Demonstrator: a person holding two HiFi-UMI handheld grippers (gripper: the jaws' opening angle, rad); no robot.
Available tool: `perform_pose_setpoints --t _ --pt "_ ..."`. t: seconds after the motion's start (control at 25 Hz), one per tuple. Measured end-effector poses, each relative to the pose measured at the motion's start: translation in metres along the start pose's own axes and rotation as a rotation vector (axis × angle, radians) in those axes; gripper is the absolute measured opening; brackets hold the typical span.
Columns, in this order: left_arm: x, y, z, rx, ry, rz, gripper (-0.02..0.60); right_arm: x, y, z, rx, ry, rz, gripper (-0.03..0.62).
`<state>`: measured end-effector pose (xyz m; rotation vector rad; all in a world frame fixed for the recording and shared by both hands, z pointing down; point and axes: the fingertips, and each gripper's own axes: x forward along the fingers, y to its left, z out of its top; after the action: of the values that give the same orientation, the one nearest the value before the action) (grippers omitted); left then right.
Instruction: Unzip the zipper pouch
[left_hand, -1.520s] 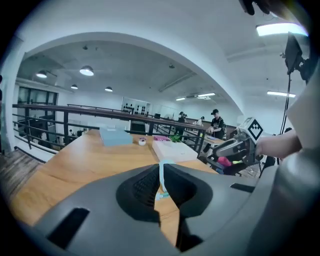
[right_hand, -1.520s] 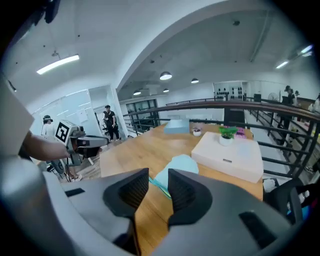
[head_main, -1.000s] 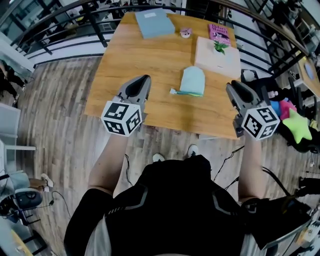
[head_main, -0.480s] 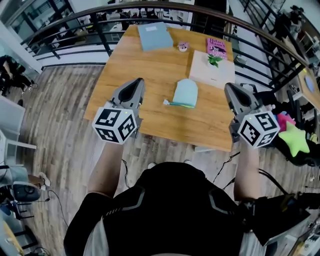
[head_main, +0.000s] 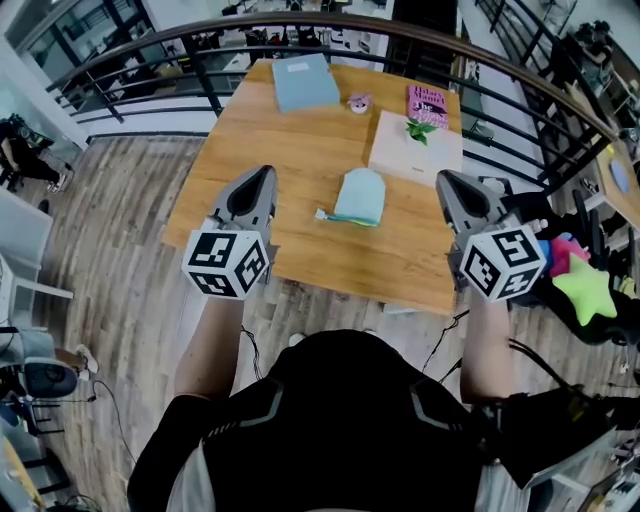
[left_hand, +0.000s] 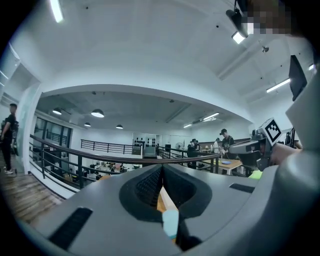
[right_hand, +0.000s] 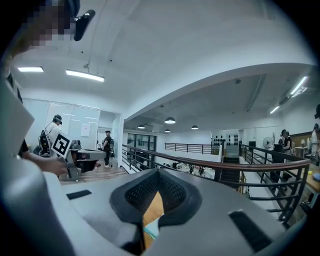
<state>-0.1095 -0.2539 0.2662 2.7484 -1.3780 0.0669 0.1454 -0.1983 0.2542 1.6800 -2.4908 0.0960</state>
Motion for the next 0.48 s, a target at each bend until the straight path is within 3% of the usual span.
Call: perform_pose_setpoints --t 0.48 --pt "0.0018 -0.005 0.0029 0.037 -0.007 0.025 0.029 0.0039 -0.0036 -0.0004 -0.02 0.009 0.0 0.008"
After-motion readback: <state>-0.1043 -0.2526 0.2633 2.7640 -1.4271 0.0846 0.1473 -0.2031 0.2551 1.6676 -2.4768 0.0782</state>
